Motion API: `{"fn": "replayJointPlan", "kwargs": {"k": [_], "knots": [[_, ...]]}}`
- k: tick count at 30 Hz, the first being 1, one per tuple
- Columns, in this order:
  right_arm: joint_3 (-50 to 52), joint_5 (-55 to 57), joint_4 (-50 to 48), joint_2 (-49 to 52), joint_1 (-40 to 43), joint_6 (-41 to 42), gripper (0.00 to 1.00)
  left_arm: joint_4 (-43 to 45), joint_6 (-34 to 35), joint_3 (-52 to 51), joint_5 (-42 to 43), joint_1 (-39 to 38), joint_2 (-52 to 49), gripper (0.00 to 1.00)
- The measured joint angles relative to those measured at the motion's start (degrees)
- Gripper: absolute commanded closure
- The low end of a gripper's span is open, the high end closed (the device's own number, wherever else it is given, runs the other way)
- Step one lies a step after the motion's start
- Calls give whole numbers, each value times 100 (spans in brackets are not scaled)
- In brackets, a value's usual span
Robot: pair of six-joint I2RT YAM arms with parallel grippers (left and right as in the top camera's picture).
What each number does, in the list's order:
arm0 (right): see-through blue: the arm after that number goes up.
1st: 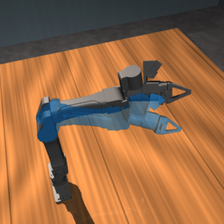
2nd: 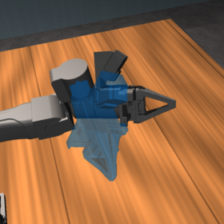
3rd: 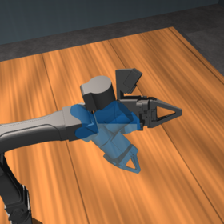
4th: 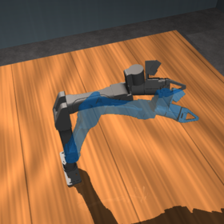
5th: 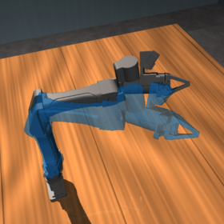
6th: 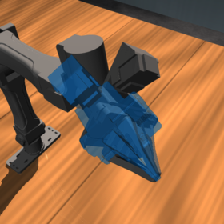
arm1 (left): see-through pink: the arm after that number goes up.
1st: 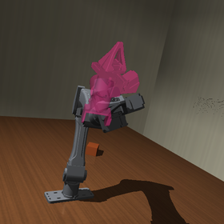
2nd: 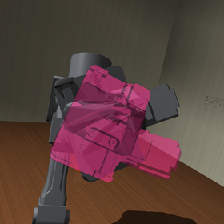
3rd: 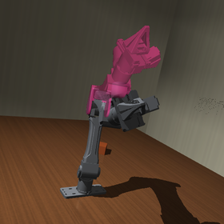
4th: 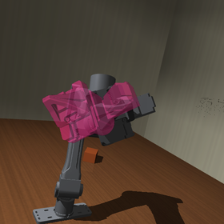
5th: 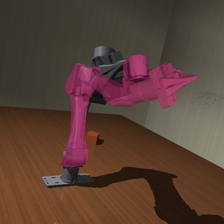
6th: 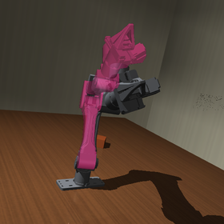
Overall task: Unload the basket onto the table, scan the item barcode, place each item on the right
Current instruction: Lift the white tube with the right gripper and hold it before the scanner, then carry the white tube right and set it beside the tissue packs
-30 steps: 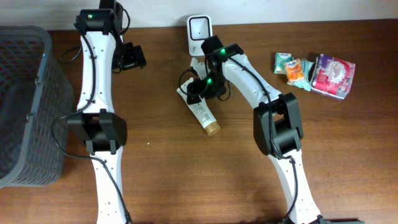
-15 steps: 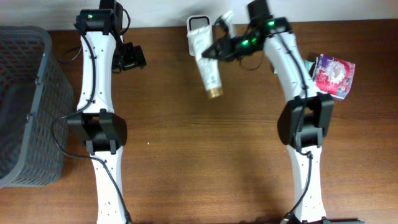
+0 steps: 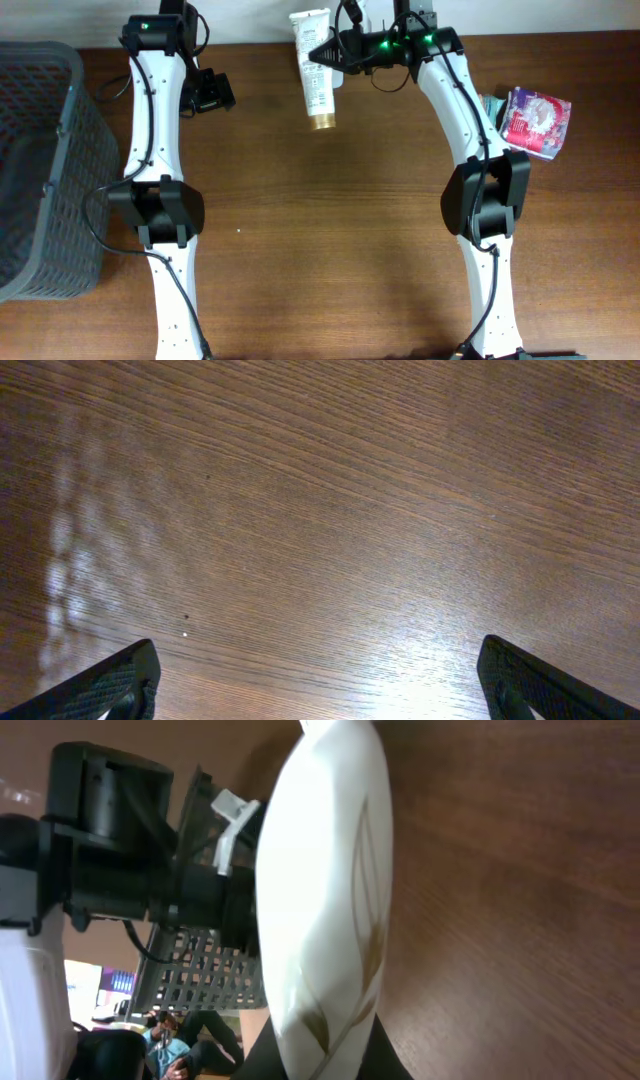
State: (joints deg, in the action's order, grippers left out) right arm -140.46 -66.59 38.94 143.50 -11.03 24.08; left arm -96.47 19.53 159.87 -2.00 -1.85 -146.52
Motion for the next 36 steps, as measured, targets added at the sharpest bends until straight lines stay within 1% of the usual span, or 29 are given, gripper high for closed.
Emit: {"fn": "replayJointPlan", "kwargs": {"k": [3, 4, 8, 9, 10, 11, 12, 13, 14, 15, 16, 18, 19, 20, 21, 23, 25, 27, 28, 29, 30, 31, 32, 34, 35, 36], "knots": [[-22, 1169, 1421, -11, 0, -55, 96, 2, 2, 0, 4, 0, 0, 1], [-52, 2225, 2439, -15, -44, -184, 96, 15, -2, 0, -2, 0, 0, 1], [-52, 5580, 4253, -15, -236, -538, 96, 0, 0, 0, 0, 0, 0, 1], [-48, 6301, 4446, -15, -424, -568, 96, 2, 2, 0, 0, 0, 0, 1], [-7, 7296, 4817, -15, -553, -619, 96, 2, 0, 0, 0, 0, 0, 1], [116, 7823, 4817, -20, -632, -627, 96, 2, 0, 0, 0, 0, 0, 1], [483, 8317, 4623, -42, -695, -632, 94, 0, 0, 0, 2, 0, 0, 1], [835, 8537, 4454, -63, -719, -634, 90, -2, 2, 0, 2, 0, 0, 1], [1285, 8640, 4063, -131, -745, -636, 88, 0, 0, 0, 0, 0, 0, 1], [1637, 8767, 3829, -149, -811, -636, 67, 2, 0, 0, 2, 0, 0, 1], [1742, 8808, 3827, -203, -885, -640, 39, 0, 0, 0, 2, 0, 0, 1], [1766, 8395, 3729, -214, -1106, -649, 24, 2, 0, 0, 2, 0, 0, 1], [1720, 8087, 3744, -216, -1276, -654, 5, 0, 0, 0, 0, 0, 0, 1], [1558, 7517, 3847, -221, -1473, -629, 0, 2, 0, 0, 0, 0, 0, 1], [1381, 7222, 3967, -205, -1602, -662, 1, 2, 0, 0, 2, 0, 0, 1], [446, 6924, 4638, -205, -1751, -686, 1, 4, 0, 0, 2, 0, 0, 1], [-197, 7007, 5447, -249, -1480, -881, 1, -4, 2, 0, 2, 0, 0, 1], [-170, 7014, 5786, -256, -868, -1276, 1, 0, 0, 0, 0, 0, 0, 1], [-33, 6990, 5709, -269, -723, -1453, 1, -2, 0, 0, 2, 0, 0, 1], [350, 6966, 5475, -284, -669, -1604, 0, 0, 0, 0, 0, 0, 0, 1], [758, 6944, 5130, -275, -675, -1685, 5, -2, 2, 0, 2, 0, 0, 1], [1158, 6920, 4859, -254, -693, -1720, 12, 0, 0, 0, 0, 0, 0, 1], [1537, 6900, 4621, -243, -697, -1759, 37, 0, 0, 0, 2, 0, 0, 1], [2124, 6885, 4247, -229, -695, -1788, 67, 0, 0, 0, 0, 0, 0, 1], [2192, 6841, 4256, -236, -695, -1818, 81, 2, 0, 0, 0, 0, 0, 1], [2192, 6841, 4249, -240, -695, -1816, 89, 2, 2, 0, 0, 0, 0, 1]]}}
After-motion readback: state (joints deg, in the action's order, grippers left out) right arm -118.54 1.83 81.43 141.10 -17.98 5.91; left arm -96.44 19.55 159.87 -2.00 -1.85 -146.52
